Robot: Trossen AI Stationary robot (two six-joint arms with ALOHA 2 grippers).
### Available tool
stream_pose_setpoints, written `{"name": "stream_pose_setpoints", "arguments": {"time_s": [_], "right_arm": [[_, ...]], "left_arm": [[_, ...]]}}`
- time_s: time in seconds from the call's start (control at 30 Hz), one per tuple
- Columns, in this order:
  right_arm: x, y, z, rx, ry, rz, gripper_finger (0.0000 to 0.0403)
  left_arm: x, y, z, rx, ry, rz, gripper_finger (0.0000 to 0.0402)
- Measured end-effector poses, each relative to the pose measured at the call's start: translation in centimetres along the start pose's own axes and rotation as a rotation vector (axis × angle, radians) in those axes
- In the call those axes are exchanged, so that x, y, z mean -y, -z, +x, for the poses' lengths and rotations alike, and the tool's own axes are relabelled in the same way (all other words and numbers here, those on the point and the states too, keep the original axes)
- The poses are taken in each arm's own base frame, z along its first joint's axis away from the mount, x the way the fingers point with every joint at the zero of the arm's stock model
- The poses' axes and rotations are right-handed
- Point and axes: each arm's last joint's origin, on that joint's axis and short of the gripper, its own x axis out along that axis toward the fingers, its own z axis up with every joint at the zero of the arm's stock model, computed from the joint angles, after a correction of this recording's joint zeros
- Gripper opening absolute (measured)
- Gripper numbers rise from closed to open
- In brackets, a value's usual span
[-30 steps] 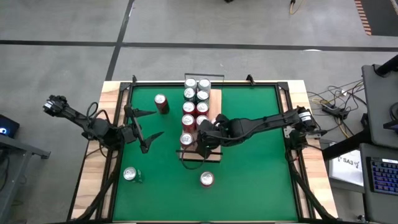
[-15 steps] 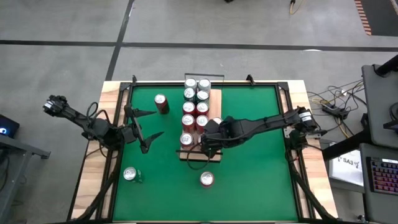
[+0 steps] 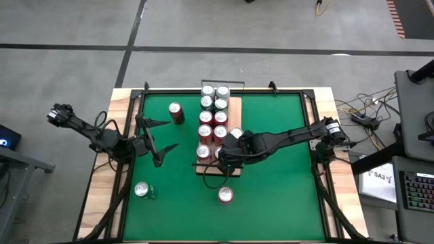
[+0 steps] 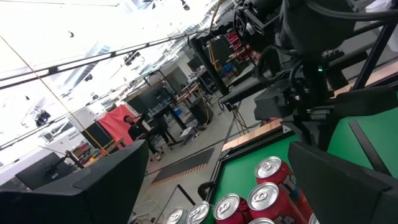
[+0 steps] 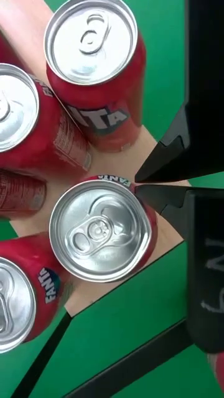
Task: Place canned beverage on shelf
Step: Put the orange soda can on the shelf and aligned with the other orange soda can
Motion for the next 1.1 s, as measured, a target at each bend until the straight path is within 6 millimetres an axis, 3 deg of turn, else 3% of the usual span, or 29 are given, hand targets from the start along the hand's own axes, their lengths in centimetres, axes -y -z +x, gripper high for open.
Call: {"name": "stream_pose_setpoints", "arguments": {"time_s": [1.1], "right_arm": [[-0.87, 0.13, -0.25, 0.024, -0.059, -0.017, 0.0009]], "left_arm": [[0.00, 0.00, 0.00, 0.000, 0.000, 0.000, 0.0370]]}}
